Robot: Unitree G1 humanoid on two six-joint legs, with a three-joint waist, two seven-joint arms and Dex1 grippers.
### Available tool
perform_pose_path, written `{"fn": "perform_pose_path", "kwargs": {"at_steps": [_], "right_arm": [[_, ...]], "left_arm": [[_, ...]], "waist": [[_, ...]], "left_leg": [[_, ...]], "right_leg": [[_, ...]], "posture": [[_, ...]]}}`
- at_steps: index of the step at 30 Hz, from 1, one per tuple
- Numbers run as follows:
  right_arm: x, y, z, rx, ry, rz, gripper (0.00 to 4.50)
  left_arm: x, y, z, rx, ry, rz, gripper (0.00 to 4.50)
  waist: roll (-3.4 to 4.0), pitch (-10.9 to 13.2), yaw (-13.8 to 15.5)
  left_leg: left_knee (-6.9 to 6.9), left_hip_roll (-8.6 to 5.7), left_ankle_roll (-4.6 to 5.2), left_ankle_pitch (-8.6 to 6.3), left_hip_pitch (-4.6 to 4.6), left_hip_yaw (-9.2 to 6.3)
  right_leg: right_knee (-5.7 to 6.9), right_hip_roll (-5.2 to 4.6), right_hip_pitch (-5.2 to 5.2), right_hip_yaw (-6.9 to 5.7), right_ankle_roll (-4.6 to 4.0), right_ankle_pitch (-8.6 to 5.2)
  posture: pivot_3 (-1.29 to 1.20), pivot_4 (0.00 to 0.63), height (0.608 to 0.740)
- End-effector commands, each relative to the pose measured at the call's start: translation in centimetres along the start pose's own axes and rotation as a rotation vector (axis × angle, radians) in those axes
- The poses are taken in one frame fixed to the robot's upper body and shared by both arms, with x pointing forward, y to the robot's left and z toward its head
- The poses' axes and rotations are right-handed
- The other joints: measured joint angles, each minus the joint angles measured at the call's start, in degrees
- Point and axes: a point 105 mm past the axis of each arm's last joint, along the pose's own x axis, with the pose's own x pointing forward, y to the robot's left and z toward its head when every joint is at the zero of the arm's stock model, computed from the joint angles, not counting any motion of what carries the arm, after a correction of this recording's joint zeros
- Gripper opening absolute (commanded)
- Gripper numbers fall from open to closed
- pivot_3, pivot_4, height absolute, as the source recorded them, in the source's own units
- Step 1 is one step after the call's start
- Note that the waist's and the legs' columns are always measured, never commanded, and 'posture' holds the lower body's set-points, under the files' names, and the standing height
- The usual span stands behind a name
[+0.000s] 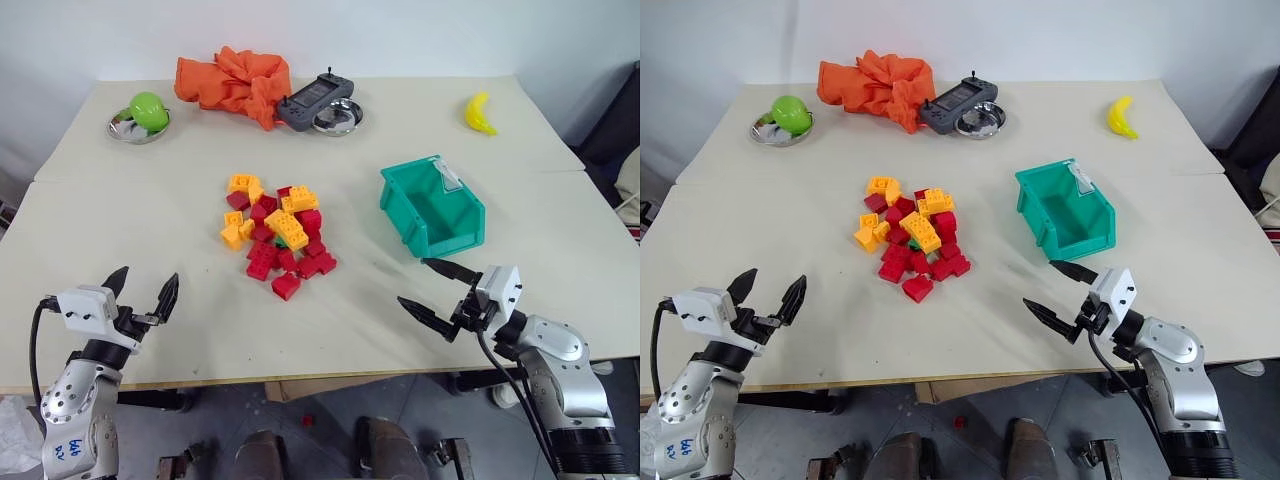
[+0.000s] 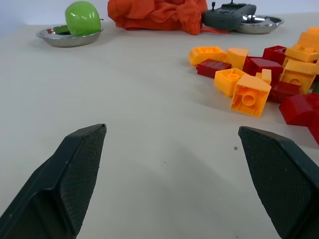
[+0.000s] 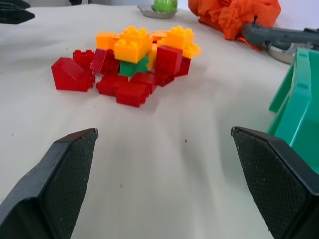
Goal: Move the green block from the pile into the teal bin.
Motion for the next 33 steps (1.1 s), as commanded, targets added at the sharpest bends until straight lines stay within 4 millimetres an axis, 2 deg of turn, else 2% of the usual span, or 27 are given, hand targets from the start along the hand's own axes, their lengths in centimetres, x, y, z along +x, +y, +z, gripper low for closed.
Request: {"fn": "perform_pose_path", "kwargs": {"at_steps": [1, 3, 7, 9, 13, 17, 20, 23, 28, 29, 32, 33], "right_arm": [[0.2, -0.3, 1.6, -0.031, -0.043, 0.005, 4.49], [0.4, -0.4, 1.8, -0.026, -0.052, 0.003, 4.49], [0.6, -0.7, 3.1, -0.029, -0.07, 0.035, 4.49], [0.6, -0.8, 3.7, -0.035, -0.067, 0.06, 4.49], [-0.4, -2.0, 5.4, -0.091, -0.021, 0.13, 4.49], [-1.6, -3.4, 5.6, -0.109, 0.029, 0.128, 4.5], [-1.8, -3.8, 5.6, -0.12, 0.039, 0.114, 4.5], [-1.4, -3.5, 5.9, -0.124, 0.025, 0.104, 4.5], [-0.9, -2.6, 6.2, -0.124, 0.015, 0.103, 4.5], [-0.8, -2.4, 6.3, -0.122, 0.009, 0.099, 4.5], [-0.7, -2.2, 6.5, -0.118, -0.001, 0.092, 4.5], [-0.5, -2.0, 6.6, -0.119, -0.006, 0.095, 4.5]], "left_arm": [[0.3, 0.0, 1.8, 0.039, -0.027, -0.041, 4.5], [0.5, -0.8, 2.2, 0.049, -0.029, -0.124, 4.5], [-0.8, -4.7, 2.8, 0.057, 0.056, -0.579, 4.5], [-1.0, -4.9, 3.1, 0.066, 0.097, -0.67, 4.5], [-0.5, -5.1, 5.0, 0.186, 0.126, -0.871, 4.5], [0.3, -5.7, 5.9, 0.173, 0.084, -0.948, 3.62], [0.9, -7.1, 5.1, 0.157, 0.085, -1.017, 2.64], [2.4, -9.8, 3.8, 0.138, 0.065, -1.093, 1.76], [4.6, -14.3, 3.1, 0.079, 0.002, -1.235, 0.17], [5.7, -15.3, 2.8, 0.075, 0.005, -1.236, 0.02], [7.5, -16.7, 2.4, 0.089, 0.008, -1.235, 0.02], [8.7, -17.2, 2.0, 0.097, 0.021, -1.221, 0.02]], "waist": [[0.0, 0.0, 0.01], [0.0, 0.0, 0.01], [0.02, 0.01, 0.03], [0.07, 0.03, 0.03], [0.12, 0.07, 0.18], [0.13, 0.07, 0.1], [0.12, 0.07, 0.07], [0.13, 0.07, 0.16], [0.1, 0.08, 0.4], [0.1, 0.08, 0.4], [0.08, 0.09, 0.85], [0.08, 0.09, 0.91]], "left_leg": [[0.0, 0.0, 0.0, 0.0, 0.0, 0.0], [0.0, 0.0, 0.0, 0.0, 0.0, 0.0], [0.0, 0.0, 0.0, 0.0, -0.02, 0.01], [-0.01, 0.0, 0.0, 0.0, -0.02, 0.02], [-0.01, 0.0, 0.0, 0.0, -0.03, 0.01], [-0.08, 0.0, 0.0, -0.01, -0.02, 0.04], [-0.13, -0.01, 0.0, -0.01, -0.03, 0.07], [-0.07, -0.02, 0.0, -0.01, -0.03, 0.1], [0.06, -0.02, 0.01, 0.0, -0.06, 0.08], [0.06, -0.02, 0.01, 0.0, -0.06, 0.08], [0.09, -0.04, 0.02, 0.0, -0.06, 0.08], [0.09, -0.05, 0.02, 0.0, -0.06, 0.08]], "right_leg": [[0.01, 0.0, 0.0, 0.0, 0.0, 0.0], [0.01, 0.0, 0.0, 0.0, 0.0, 0.0], [0.0, 0.0, -0.01, -0.01, -0.02, -0.01], [0.04, 0.0, -0.04, 0.0, -0.04, -0.02], [0.01, 0.0, -0.05, 0.0, -0.06, -0.03], [-0.03, 0.01, -0.04, 0.0, -0.05, -0.03], [-0.06, 0.02, -0.06, -0.02, -0.05, -0.03], [-0.05, 0.02, -0.05, 0.0, -0.02, -0.01], [0.0, 0.02, -0.03, 0.0, 0.02, 0.01], [0.0, 0.02, -0.03, 0.0, 0.02, 0.01], [-0.03, 0.02, -0.02, 0.0, 0.06, 0.03], [-0.04, 0.02, 0.0, 0.01, 0.08, 0.04]], "posture": [[0.0, 0.15, 0.74], [0.0, 0.15, 0.74], [0.0, 0.15, 0.74], [0.0, 0.15, 0.74], [0.0, 0.15, 0.74], [0.0, 0.15, 0.74], [0.0, 0.15, 0.74], [0.0, 0.15, 0.74], [0.0, 0.15, 0.74], [0.0, 0.15, 0.74], [0.0, 0.15, 0.74], [0.0, 0.15, 0.74]]}}
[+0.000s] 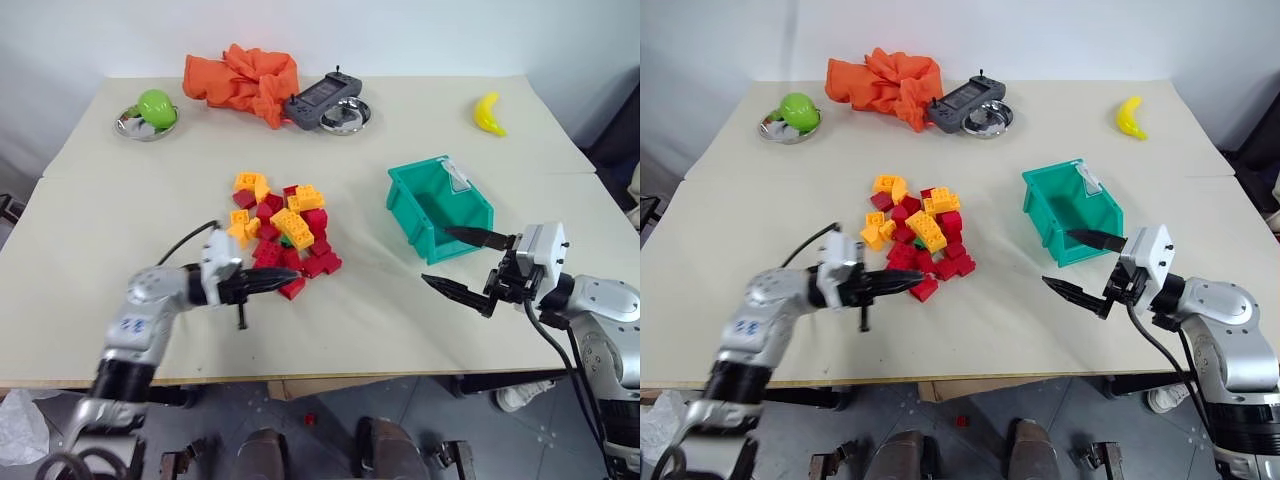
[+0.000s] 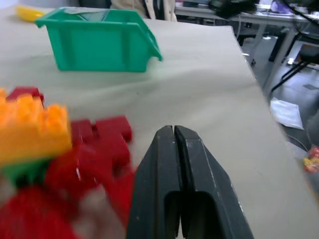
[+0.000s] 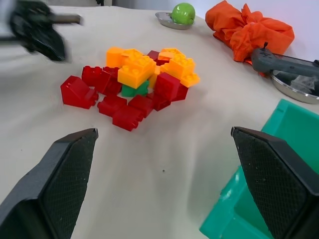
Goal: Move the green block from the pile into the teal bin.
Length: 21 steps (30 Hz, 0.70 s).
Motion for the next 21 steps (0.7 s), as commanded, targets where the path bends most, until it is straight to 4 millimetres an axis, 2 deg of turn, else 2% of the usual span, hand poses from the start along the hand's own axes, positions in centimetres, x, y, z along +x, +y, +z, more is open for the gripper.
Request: {"fn": "perform_pose_path", "kwargs": {"at_steps": [1, 4, 7, 9, 12, 14, 16, 19, 21], "right_arm": [[0.3, 0.4, 1.3, -0.027, -0.041, -0.004, 4.5], [0.9, 0.9, 1.9, -0.027, -0.065, -0.002, 4.5], [1.2, 1.3, 2.0, -0.019, -0.078, -0.008, 4.5], [1.3, 1.5, 1.9, -0.014, -0.08, -0.011, 4.5], [1.4, 1.9, 1.7, -0.006, -0.081, -0.015, 4.5], [1.6, 2.0, 1.7, -0.002, -0.085, -0.016, 4.5], [1.8, 2.2, 1.7, 0.001, -0.088, -0.014, 4.5], [2.2, 2.6, 1.6, 0.016, -0.081, 0.004, 4.5], [2.4, 2.8, 1.5, 0.03, -0.069, 0.022, 4.5]], "left_arm": [[1.8, 2.0, -1.0, 0.024, 0.054, 0.031, 0.02], [3.1, 5.5, -1.1, 0.026, 0.088, 0.154, 0.02], [2.7, 9.9, 0.5, -0.02, -0.009, 0.403, 0.02], [2.3, 11.5, 1.1, -0.052, -0.054, 0.514, 0.02], [1.1, 13.4, 0.9, -0.091, -0.049, 0.665, 0.02], [0.8, 13.6, 0.5, -0.084, -0.025, 0.685, 0.02], [1.3, 13.0, 0.0, -0.045, 0.02, 0.623, 0.02], [2.6, 10.4, -0.8, 0.03, 0.082, 0.4, 0.02], [2.8, 8.8, -1.3, 0.056, 0.106, 0.275, 0.02]], "waist": [[0.0, 0.0, 0.11], [-0.09, 0.05, 0.37], [-0.19, 0.11, 0.5], [-0.24, 0.14, 0.46], [-0.26, 0.15, 0.52], [-0.26, 0.15, 0.53], [-0.26, 0.15, 0.52], [-0.26, 0.15, 0.6], [-0.26, 0.15, 0.6]], "left_leg": [[0.0, -0.01, 0.0, 0.0, 0.0, 0.01], [0.0, -0.02, 0.01, 0.01, 0.0, -0.01], [0.01, -0.03, 0.02, 0.01, -0.04, -0.01], [-0.01, -0.03, 0.03, 0.01, -0.07, -0.03], [-0.06, -0.04, 0.03, 0.01, -0.07, -0.02], [-0.08, -0.06, 0.03, 0.01, -0.08, -0.03], [-0.08, -0.06, 0.03, 0.01, -0.08, -0.03], [-0.07, -0.06, 0.03, 0.01, -0.08, -0.02], [-0.06, -0.06, 0.03, 0.01, -0.07, -0.01]], "right_leg": [[-0.02, 0.0, 0.0, 0.0, 0.01, 0.0], [-0.03, 0.01, 0.01, -0.01, 0.02, 0.01], [-0.07, 0.01, 0.01, -0.01, 0.08, 0.04], [-0.11, 0.01, 0.0, -0.02, 0.1, 0.05], [-0.15, 0.01, 0.0, -0.04, 0.1, 0.06], [-0.17, 0.01, 0.0, -0.06, 0.11, 0.06], [-0.18, 0.01, 0.0, -0.06, 0.11, 0.06], [-0.17, 0.01, 0.0, -0.06, 0.11, 0.06], [-0.17, 0.01, 0.02, -0.06, 0.11, 0.06]], "posture": [[0.0, 0.15, 0.74], [0.0, 0.15, 0.74], [0.0, 0.15, 0.74], [0.0, 0.15, 0.74], [0.0, 0.15, 0.74], [0.0, 0.15, 0.74], [0.0, 0.15, 0.74], [0.0, 0.15, 0.74], [0.0, 0.15, 0.74]]}}
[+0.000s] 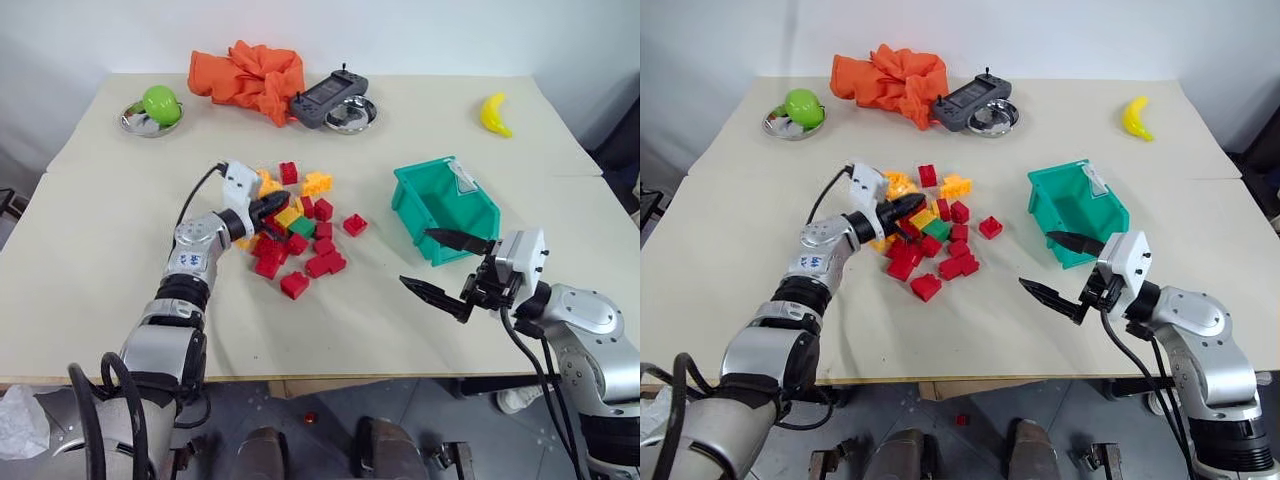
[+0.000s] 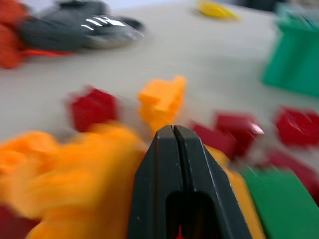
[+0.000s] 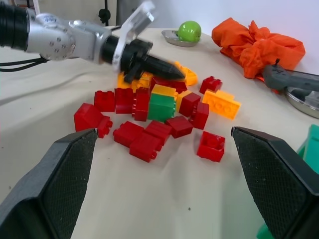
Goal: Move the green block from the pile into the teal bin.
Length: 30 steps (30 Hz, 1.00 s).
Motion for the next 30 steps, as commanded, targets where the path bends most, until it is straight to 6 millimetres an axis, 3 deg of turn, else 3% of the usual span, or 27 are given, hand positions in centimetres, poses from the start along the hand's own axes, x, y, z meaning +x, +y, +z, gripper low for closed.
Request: {"fn": "perform_pose_path", "kwargs": {"at_steps": [1, 3, 7, 12, 15, 22, 27, 30], "right_arm": [[0.6, 0.7, 0.7, 0.0, -0.01, 0.04, 4.5], [0.9, 0.8, 0.7, 0.012, -0.003, 0.057, 4.5], [1.9, 1.3, 1.5, 0.022, -0.015, 0.116, 4.5], [5.2, 0.8, 2.3, 0.123, -0.014, 0.133, 4.5], [7.7, 1.1, 2.2, 0.206, 0.028, 0.183, 4.5], [13.5, -1.2, 0.0, 0.177, 0.248, 0.093, 4.5], [17.3, -1.7, -0.9, 0.103, 0.328, 0.049, 4.5], [19.2, -1.0, -1.5, 0.071, 0.373, 0.07, 4.5]], "left_arm": [[-1.0, -2.9, -0.8, 0.078, 0.036, -0.235, 0.02], [-1.9, -3.8, -1.0, 0.071, 0.046, -0.313, 0.02], [-5.2, -4.5, 0.7, 0.035, -0.019, -0.389, 0.02], [-10.1, -2.3, 1.8, 0.021, -0.077, -0.225, 0.02], [-13.4, -1.2, 1.6, 0.007, -0.058, -0.099, 0.59], [-20.7, -1.7, 0.2, -0.042, 0.028, 0.089, 2.8], [-22.5, -3.5, -0.2, -0.051, 0.046, 0.142, 4.38], [-22.5, -4.3, -0.3, -0.055, 0.039, 0.164, 4.47]], "waist": [[0.0, 0.0, -0.08], [0.0, 0.0, -0.23], [0.01, 0.0, -1.37], [0.0, 0.0, -1.69], [0.0, 0.0, -1.85], [0.0, 0.01, -2.95], [0.0, 0.0, -3.09], [0.01, 0.0, -3.43]], "left_leg": [[0.0, 0.0, 0.0, 0.0, 0.0, 0.0], [0.0, 0.01, 0.0, 0.0, 0.0, 0.01], [0.0, 0.02, 0.0, 0.0, 0.03, 0.0], [0.09, 0.06, 0.0, 0.0, 0.03, -0.05], [0.14, 0.06, 0.0, 0.0, 0.03, -0.05], [0.07, 0.06, 0.01, -0.01, -0.02, 0.01], [0.03, 0.07, 0.0, -0.01, -0.11, -0.03], [0.03, 0.08, -0.01, 0.0, -0.12, 0.03]], "right_leg": [[0.0, 0.0, 0.0, 0.0, 0.0, 0.0], [0.01, 0.0, -0.01, 0.0, 0.0, 0.0], [0.07, 0.0, -0.02, 0.03, -0.01, 0.0], [0.17, 0.0, -0.03, 0.07, -0.01, 0.0], [0.22, -0.01, -0.03, 0.09, -0.01, -0.01], [0.24, -0.06, -0.13, 0.1, -0.03, -0.01], [0.31, -0.07, -0.24, 0.04, -0.12, -0.06], [0.35, -0.07, -0.31, 0.09, -0.12, -0.06]], "posture": [[0.0, 0.15, 0.74], [0.0, 0.15, 0.74], [0.0, 0.15, 0.74], [0.0, 0.15, 0.74], [0.0, 0.15, 0.74], [0.0, 0.15, 0.74], [0.0, 0.15, 0.74], [0.0, 0.15, 0.74]]}}
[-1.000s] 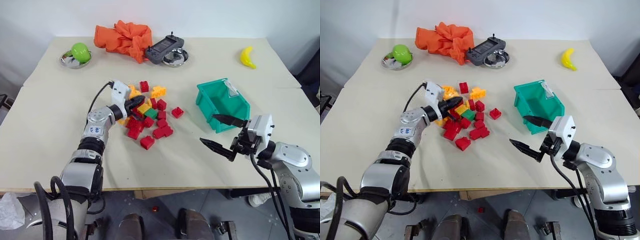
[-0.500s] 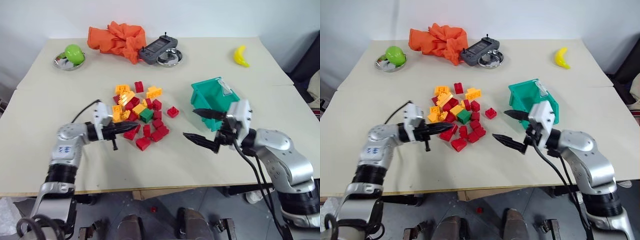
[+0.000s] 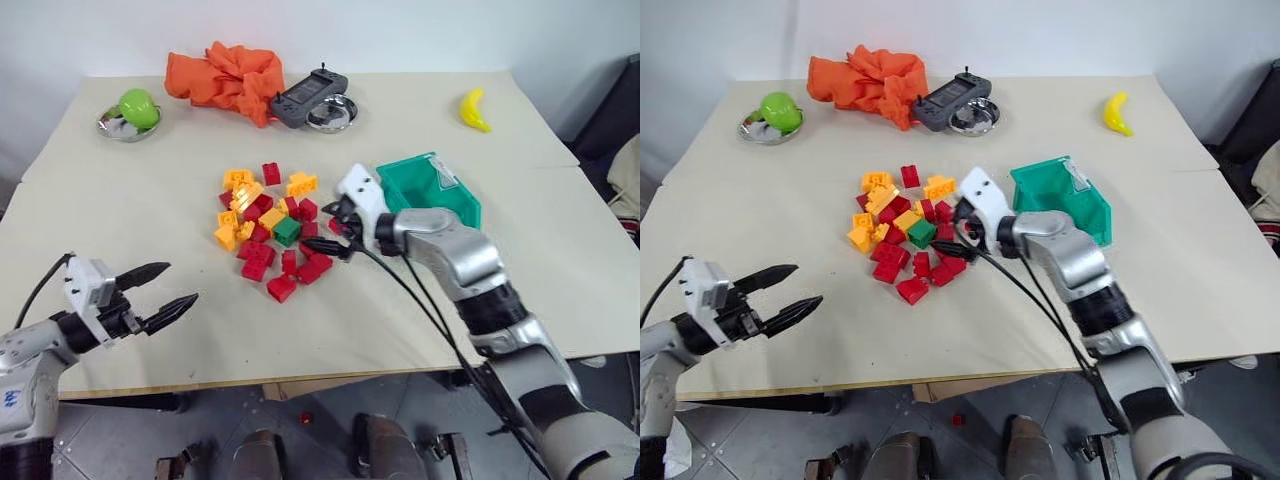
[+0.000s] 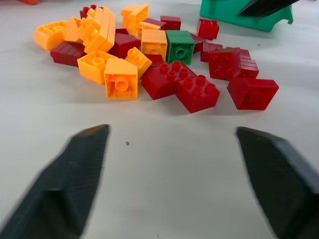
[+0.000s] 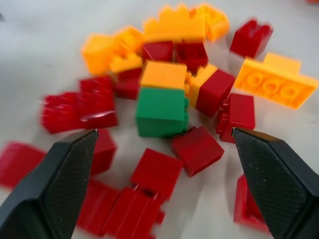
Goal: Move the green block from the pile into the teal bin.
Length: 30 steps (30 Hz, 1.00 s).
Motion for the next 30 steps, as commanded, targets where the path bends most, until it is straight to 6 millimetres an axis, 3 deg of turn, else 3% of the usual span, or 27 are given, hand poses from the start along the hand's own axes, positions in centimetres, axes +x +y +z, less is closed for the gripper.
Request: {"fn": "perform_pose_path", "kwargs": {"at_steps": [1, 13, 16, 21, 25, 30], "right_arm": [[1.6, 0.3, 1.0, -0.065, 0.004, -0.001, 4.5], [5.6, 1.3, 1.3, -0.037, 0.024, -0.006, 4.5], [5.9, 1.2, 1.2, -0.032, 0.022, -0.013, 3.84], [5.7, 1.4, 1.5, -0.047, -0.008, 0.008, 2.18], [4.0, 1.3, 3.2, -0.074, -0.139, 0.06, 2.05], [-2.7, -0.6, 5.0, -0.151, -0.39, 0.031, 2.05]], "left_arm": [[-0.1, -0.6, 1.3, 0.027, -0.051, 0.029, 4.47], [0.6, -1.6, 1.8, 0.019, -0.066, 0.007, 4.47], [0.7, -1.6, 1.9, 0.019, -0.066, 0.003, 4.5], [1.0, -2.1, 2.0, 0.034, -0.07, -0.029, 4.5], [1.8, -2.7, 2.6, 0.035, -0.096, -0.074, 4.5], [4.0, -5.0, 3.4, 0.023, -0.147, -0.192, 4.5]], "waist": [[0.0, 0.0, 0.0], [0.0, 0.0, -1.45], [0.0, 0.0, -1.85], [0.0, 0.0, -2.2], [0.0, 0.0, -2.42], [0.0, 0.0, -1.52]], "left_leg": [[-0.02, 0.0, -0.01, 0.0, 0.0, -0.01], [-0.06, 0.0, -0.04, 0.02, -0.03, 0.0], [-0.07, 0.0, -0.04, 0.02, -0.03, 0.0], [-0.08, 0.0, -0.04, 0.02, -0.03, 0.0], [-0.09, 0.0, -0.05, 0.02, -0.03, -0.01], [-0.07, -0.01, -0.05, 0.02, -0.1, -0.06]], "right_leg": [[0.02, 0.0, -0.01, -0.01, -0.01, 0.0], [0.04, 0.0, -0.05, -0.01, -0.02, -0.01], [0.03, 0.01, -0.05, -0.02, -0.02, -0.01], [0.03, 0.0, -0.05, -0.01, -0.02, -0.01], [0.03, 0.0, -0.05, -0.02, -0.02, -0.01], [-0.02, -0.01, -0.05, -0.02, -0.02, -0.01]], "posture": [[0.0, 0.15, 0.74], [0.0, 0.15, 0.74], [0.0, 0.15, 0.74], [0.0, 0.15, 0.74], [0.0, 0.15, 0.74], [0.0, 0.15, 0.74]]}}
